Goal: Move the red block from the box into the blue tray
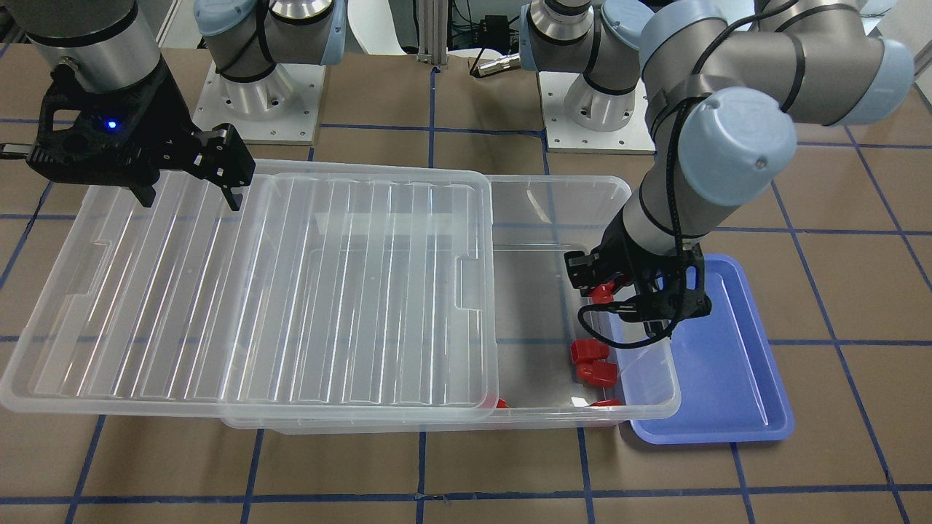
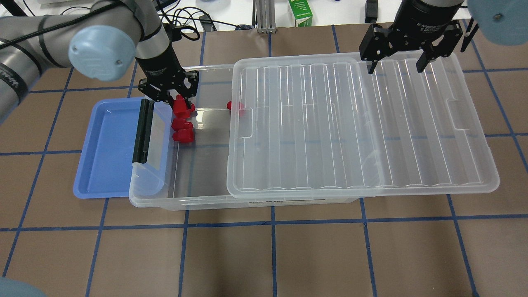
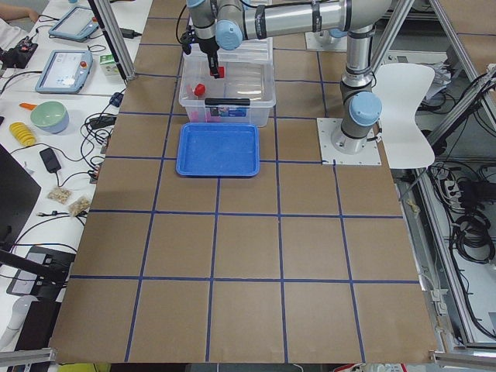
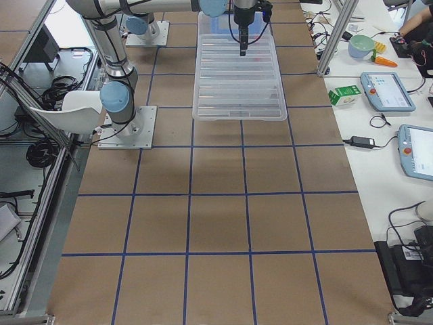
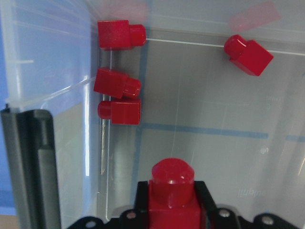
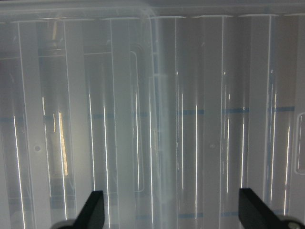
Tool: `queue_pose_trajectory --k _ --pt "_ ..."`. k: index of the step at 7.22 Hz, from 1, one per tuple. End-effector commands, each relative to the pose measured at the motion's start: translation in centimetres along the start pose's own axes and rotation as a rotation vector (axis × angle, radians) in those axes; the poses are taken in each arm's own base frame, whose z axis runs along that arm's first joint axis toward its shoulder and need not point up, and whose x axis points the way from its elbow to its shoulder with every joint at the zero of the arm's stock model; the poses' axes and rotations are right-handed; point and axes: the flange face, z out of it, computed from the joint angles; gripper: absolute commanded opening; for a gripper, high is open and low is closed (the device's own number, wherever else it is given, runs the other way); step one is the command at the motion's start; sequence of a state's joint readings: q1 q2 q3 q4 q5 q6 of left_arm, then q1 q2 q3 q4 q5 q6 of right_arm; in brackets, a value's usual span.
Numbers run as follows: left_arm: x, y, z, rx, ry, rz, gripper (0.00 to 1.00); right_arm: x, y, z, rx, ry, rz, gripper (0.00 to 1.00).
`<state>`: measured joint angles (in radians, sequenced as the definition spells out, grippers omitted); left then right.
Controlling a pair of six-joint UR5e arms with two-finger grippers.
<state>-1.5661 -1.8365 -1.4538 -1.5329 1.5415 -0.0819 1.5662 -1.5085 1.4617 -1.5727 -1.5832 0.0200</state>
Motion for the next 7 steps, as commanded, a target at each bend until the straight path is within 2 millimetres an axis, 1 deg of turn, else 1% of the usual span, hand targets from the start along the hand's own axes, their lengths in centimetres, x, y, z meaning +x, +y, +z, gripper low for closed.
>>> queue_pose_trajectory --k 1,2,3,4,5,6,7 --pt "-8.8 -0.7 -3.0 0.004 -0.007 0.046 0.0 0.0 0.0 0.0 0.0 0.001 0.0 1.0" --pt "-13.2 -0.9 -2.9 -0.01 -0.035 0.082 0.0 0.0 0.0 0.0 0.0 0.001 0.0 1.0" --pt "-17.0 -1.0 -2.1 -0.037 -0.054 0.133 0.0 0.0 0.0 0.0 0.0 0.0 0.0 1.0" --pt "-20.8 -1.5 -0.8 -0.059 -0.03 0.139 0.0 0.0 0.0 0.0 0.0 0.001 0.0 1.0" --pt "-22.8 -2.0 0.6 -0.075 -0.019 0.137 0.0 1.1 -0.5 0.0 0.006 -0.001 0.0 1.0" --pt "-23.0 -2.0 3.3 -0.107 -0.003 0.126 0.0 4.3 -1.0 -0.3 0.007 0.006 -0.056 1.0" --pt "-23.2 -2.7 5.8 -0.064 -0.017 0.131 0.0 9.3 -1.2 -1.2 0.019 0.014 -0.06 1.0"
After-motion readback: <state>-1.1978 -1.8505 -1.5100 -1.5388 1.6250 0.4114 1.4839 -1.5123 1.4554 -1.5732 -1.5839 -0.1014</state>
